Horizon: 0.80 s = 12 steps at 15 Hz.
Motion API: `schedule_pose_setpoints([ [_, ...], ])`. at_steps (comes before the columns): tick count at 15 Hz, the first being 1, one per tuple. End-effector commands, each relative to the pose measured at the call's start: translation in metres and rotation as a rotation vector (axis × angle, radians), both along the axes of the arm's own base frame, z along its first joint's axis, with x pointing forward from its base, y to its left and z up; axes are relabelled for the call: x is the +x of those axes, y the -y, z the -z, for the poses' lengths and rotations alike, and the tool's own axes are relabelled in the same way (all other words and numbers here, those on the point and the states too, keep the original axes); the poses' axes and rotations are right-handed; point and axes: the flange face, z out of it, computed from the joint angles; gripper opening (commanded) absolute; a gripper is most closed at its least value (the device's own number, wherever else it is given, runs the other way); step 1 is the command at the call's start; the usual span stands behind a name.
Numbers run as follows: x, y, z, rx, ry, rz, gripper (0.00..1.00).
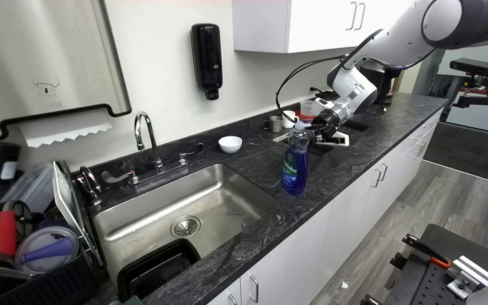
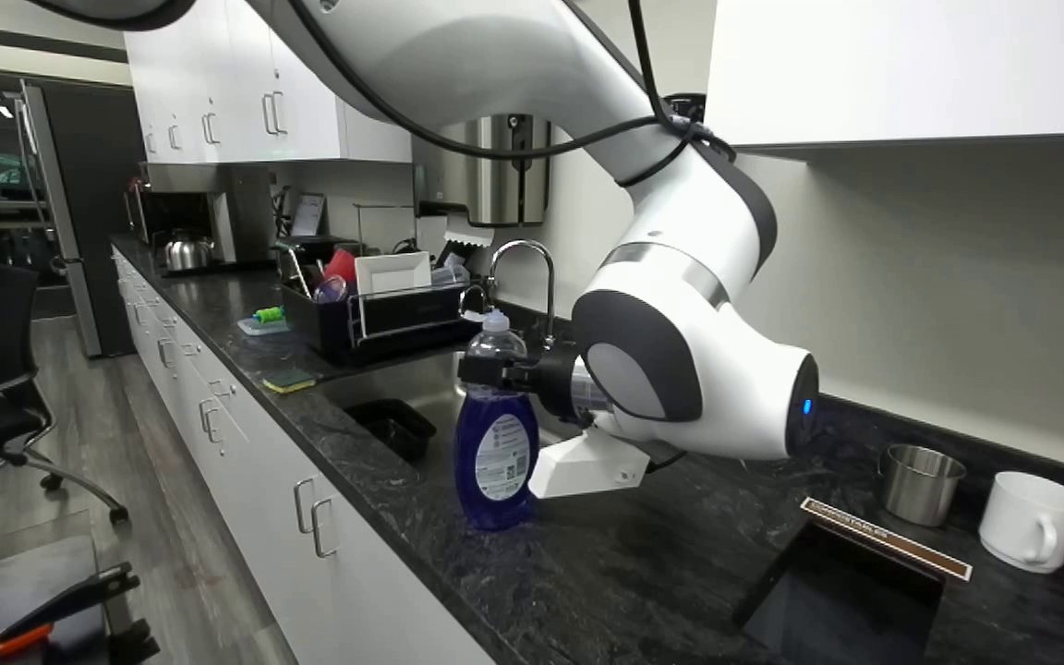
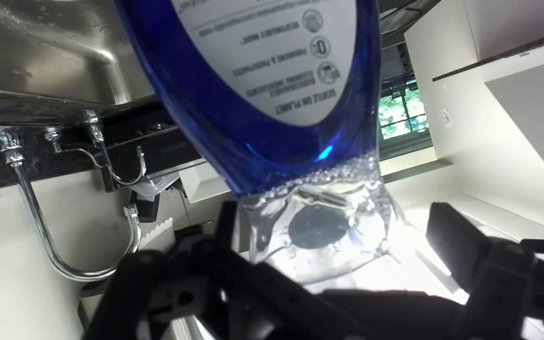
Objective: Pick up the dish soap bottle
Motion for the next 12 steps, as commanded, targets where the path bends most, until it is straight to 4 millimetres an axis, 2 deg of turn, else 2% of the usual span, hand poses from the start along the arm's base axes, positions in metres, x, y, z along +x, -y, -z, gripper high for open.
schedule_pose_setpoints([
  [1,-0.0049,-0.0134,-0.0040,-0.025,0.004,0.022,1.00],
  [5,-0.0022,-0.0217,-0.0036,-0.036,0.000,0.017,0.98],
  [7,-0.0010,-0.0230,-0.0029,-0.046,-0.005,0.021,0.73],
  [9,0.0008,-0.0224,-0.0028,-0.061,-0.006,0.025,0.61],
  [12,0.0028,-0.0169,-0.0025,-0.084,-0.009,0.036,0.55],
])
